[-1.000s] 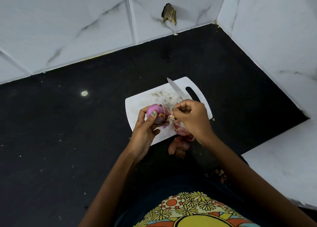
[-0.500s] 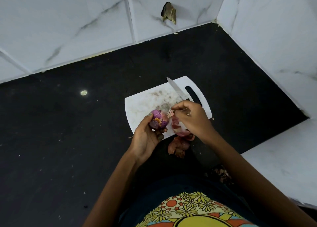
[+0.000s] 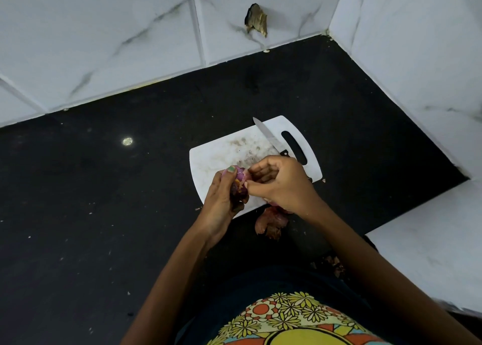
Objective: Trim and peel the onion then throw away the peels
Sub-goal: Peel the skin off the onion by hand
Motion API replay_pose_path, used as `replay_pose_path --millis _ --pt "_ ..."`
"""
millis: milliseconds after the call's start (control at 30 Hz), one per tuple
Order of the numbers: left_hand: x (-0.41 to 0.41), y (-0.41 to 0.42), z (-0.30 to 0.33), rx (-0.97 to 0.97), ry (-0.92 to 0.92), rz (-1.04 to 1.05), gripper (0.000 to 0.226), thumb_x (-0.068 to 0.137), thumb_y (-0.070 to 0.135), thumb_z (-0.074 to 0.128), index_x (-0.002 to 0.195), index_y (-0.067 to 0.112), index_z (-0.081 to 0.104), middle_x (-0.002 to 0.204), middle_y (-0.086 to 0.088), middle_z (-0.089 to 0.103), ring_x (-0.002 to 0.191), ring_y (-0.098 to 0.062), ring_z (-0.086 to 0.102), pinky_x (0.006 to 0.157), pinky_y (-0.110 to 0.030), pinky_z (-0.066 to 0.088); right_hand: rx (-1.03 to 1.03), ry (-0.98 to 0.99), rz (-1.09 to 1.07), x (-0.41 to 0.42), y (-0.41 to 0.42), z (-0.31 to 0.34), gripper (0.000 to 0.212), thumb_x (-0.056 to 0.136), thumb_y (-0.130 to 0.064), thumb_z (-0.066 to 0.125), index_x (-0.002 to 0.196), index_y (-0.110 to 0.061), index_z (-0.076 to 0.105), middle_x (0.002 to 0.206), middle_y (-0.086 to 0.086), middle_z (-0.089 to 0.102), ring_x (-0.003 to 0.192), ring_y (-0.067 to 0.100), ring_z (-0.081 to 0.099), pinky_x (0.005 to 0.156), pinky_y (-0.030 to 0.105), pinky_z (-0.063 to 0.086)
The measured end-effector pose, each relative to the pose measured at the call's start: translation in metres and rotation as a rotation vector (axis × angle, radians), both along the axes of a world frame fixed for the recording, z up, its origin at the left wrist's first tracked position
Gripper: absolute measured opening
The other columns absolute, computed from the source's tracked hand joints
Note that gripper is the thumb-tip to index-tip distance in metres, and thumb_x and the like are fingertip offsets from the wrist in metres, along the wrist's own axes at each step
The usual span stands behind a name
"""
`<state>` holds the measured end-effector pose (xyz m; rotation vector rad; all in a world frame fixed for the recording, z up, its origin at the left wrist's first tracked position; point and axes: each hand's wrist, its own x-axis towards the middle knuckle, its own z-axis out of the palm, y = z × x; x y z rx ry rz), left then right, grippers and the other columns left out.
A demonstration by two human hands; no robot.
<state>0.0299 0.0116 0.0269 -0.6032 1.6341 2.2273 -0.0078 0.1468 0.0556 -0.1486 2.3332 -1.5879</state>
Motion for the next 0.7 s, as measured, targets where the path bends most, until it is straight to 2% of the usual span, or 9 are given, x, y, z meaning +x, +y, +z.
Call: replay_pose_path --millis 67,167,267,367,433,500,600,700 --pt "0.000 0.001 0.001 -0.004 -0.002 0.001 0.031 0.100 0.037 0.036 0.109 0.009 0.046 0.077 -0.002 0.051 0.052 -0.007 0.046 0.051 -0.018 0.037 0.010 0.011 -0.009 0.000 0.000 0.000 0.017 0.068 -0.010 0.077 0.084 -0.009 0.070 0.073 0.000 0.071 0.064 0.007 0.066 0.060 0.019 0.056" --pt "0.002 0.003 0.003 -0.008 -0.011 0.013 0.046 0.100 0.037 0.036 0.118 -0.005 0.047 0.086 -0.011 0.051 0.055 -0.008 0.046 0.050 -0.016 0.040 0.021 0.052 -0.060 -0.001 0.002 -0.001 0.008 0.072 -0.004 0.071 0.078 -0.008 0.070 0.065 -0.003 0.067 0.053 0.001 0.061 0.053 0.018 0.053" --pt "0.002 0.005 0.005 0.001 -0.019 0.038 0.047 0.099 0.038 0.037 0.120 -0.003 0.047 0.091 -0.014 0.050 0.058 -0.010 0.045 0.051 -0.016 0.040 0.029 0.032 -0.039 -0.003 0.005 -0.001 0.007 0.075 -0.005 0.071 0.081 -0.010 0.069 0.070 -0.001 0.069 0.057 0.005 0.065 0.058 0.036 0.059" --pt "0.000 0.006 0.007 0.063 -0.028 0.030 0.041 0.099 0.041 0.035 0.110 0.005 0.050 0.081 -0.008 0.054 0.053 -0.009 0.043 0.051 -0.019 0.036 -0.029 -0.021 -0.069 -0.003 0.005 -0.003 0.008 0.078 -0.003 0.067 0.084 -0.009 0.068 0.074 0.004 0.070 0.058 0.011 0.069 0.060 0.046 0.059" --pt "0.000 0.005 0.011 0.140 -0.023 0.021 0.038 0.098 0.041 0.033 0.092 0.010 0.055 0.071 -0.002 0.057 0.050 -0.008 0.043 0.047 -0.018 0.033 -0.032 -0.026 -0.128 -0.003 0.005 -0.008 0.009 0.078 -0.004 0.068 0.087 -0.007 0.066 0.076 0.006 0.070 0.060 0.015 0.069 0.062 0.045 0.059" --pt "0.001 0.005 0.015 0.221 -0.019 0.029 0.040 0.098 0.042 0.033 0.083 0.014 0.058 0.067 0.000 0.058 0.049 -0.009 0.043 0.045 -0.019 0.029 0.005 -0.013 -0.195 -0.004 0.006 -0.014 0.014 0.077 -0.013 0.073 0.087 -0.009 0.065 0.076 0.007 0.071 0.064 0.019 0.070 0.063 0.037 0.058" --pt "0.001 0.004 0.017 0.279 -0.037 0.057 0.041 0.098 0.047 0.033 0.088 0.016 0.057 0.068 0.000 0.061 0.051 -0.010 0.045 0.042 -0.018 0.030 0.137 0.054 -0.228 -0.007 0.012 -0.024 0.014 0.077 -0.015 0.074 0.086 -0.010 0.065 0.076 0.001 0.069 0.068 0.014 0.068 0.066 0.031 0.057" --pt "0.001 0.003 0.016 0.258 -0.030 0.082 0.037 0.098 0.047 0.032 0.094 0.020 0.056 0.068 0.002 0.062 0.053 -0.012 0.046 0.042 -0.018 0.031 0.230 0.096 -0.157 -0.008 0.014 -0.026 0.009 0.082 -0.011 0.067 0.090 -0.006 0.068 0.085 0.004 0.069 0.077 0.013 0.065 0.076 0.030 0.055"
